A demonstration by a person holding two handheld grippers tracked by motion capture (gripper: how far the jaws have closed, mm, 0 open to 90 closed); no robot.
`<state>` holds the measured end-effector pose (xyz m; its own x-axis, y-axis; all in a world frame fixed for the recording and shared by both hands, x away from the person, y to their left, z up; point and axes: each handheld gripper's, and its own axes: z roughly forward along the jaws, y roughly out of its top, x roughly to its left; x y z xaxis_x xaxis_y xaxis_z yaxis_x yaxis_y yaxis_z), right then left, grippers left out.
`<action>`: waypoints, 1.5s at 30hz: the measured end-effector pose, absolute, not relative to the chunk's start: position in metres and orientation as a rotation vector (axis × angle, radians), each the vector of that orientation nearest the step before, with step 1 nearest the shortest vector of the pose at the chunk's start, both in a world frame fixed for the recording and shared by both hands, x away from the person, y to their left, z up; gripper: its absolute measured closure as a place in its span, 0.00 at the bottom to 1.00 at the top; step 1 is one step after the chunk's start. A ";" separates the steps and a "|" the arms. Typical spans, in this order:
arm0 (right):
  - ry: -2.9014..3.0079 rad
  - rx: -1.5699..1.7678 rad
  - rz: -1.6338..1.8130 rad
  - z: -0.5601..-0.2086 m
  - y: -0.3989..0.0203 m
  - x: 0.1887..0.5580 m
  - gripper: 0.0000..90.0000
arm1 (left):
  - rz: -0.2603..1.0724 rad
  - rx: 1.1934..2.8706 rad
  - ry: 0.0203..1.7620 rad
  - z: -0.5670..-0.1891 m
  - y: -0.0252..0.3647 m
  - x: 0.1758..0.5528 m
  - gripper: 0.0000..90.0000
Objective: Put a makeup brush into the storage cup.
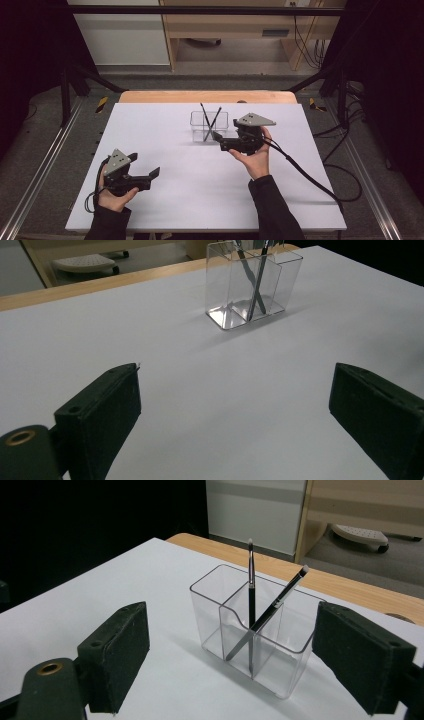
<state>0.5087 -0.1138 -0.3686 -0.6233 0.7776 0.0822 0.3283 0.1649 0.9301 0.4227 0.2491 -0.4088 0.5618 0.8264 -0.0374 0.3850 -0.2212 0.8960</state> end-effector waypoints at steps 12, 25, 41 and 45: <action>2.037 1.006 1.468 -0.371 -0.139 0.480 0.16 | 0.570 1.824 0.993 -0.408 0.249 0.422 0.06; 2.021 1.009 1.485 -0.383 -0.166 0.460 0.16 | 0.570 1.825 0.994 -0.409 0.249 0.422 0.06; 1.991 1.039 1.490 -0.403 -0.198 0.438 0.17 | 0.570 1.828 0.994 -0.410 0.248 0.422 0.06; 1.994 1.044 1.483 -0.410 -0.204 0.435 0.16 | 0.570 1.829 0.993 -0.411 0.248 0.422 0.06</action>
